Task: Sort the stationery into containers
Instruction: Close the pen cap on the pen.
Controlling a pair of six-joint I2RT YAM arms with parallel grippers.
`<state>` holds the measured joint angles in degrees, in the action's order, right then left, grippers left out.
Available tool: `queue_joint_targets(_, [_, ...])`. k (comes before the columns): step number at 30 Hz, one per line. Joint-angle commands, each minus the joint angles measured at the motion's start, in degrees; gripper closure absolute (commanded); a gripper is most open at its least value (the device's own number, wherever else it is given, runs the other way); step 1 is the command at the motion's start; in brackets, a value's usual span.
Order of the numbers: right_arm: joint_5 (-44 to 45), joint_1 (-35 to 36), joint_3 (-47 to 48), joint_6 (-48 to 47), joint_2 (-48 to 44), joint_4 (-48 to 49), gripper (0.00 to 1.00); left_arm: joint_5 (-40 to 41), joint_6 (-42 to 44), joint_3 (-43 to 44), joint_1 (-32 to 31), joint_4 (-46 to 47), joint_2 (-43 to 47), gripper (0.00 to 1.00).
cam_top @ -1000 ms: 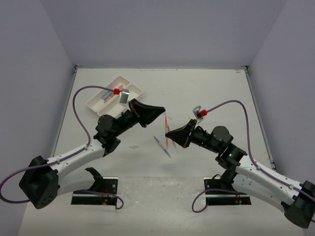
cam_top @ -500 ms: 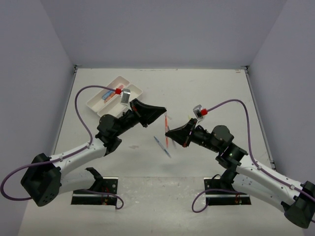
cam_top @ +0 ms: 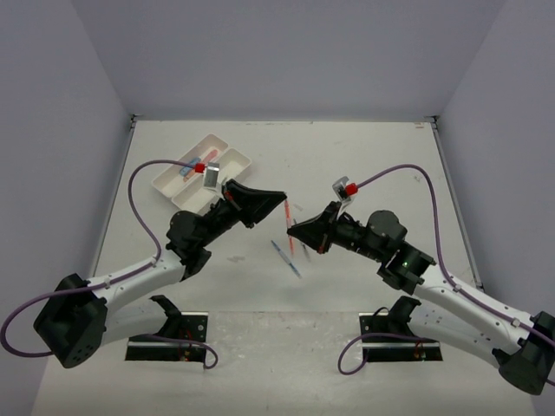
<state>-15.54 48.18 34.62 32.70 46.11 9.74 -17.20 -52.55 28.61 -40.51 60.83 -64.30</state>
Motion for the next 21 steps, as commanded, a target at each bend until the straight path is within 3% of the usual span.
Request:
queue_joint_targets(1, [3.94,-0.37,8.17,-2.73,1.26,5.99,1.0,-2.48,-1.77,-1.81,-0.53,-1.07,1.72,1.0])
queue_joint_targets(10, [4.53,-0.46,12.77,-7.66,4.43,4.67,1.0,-0.63,-1.68,-0.57,-0.62,-10.04,4.28,0.99])
queue_joint_targets(11, [3.96,-0.38,13.42,-7.99,4.68,4.34,1.0,-0.39,-1.51,-0.4,-0.54,-10.54,4.69,0.8])
queue_joint_targets(12, [3.29,-0.37,13.53,-8.08,4.77,4.24,1.0,-0.13,-1.18,-0.15,-0.53,-11.13,5.03,0.69])
queue_joint_targets(15, [0.62,-0.46,12.76,-8.26,5.04,4.5,1.0,1.28,1.64,1.79,-0.45,-15.1,6.54,0.58])
queue_joint_targets(18, [-2.52,-0.3,12.32,-8.43,5.81,3.81,1.0,1.71,3.62,4.17,-0.46,-18.0,7.85,0.59])
queue_joint_targets(21, [-4.51,-0.28,11.41,-8.35,6.1,3.96,1.0,1.65,5.15,6.19,-0.45,-18.9,8.71,0.7])
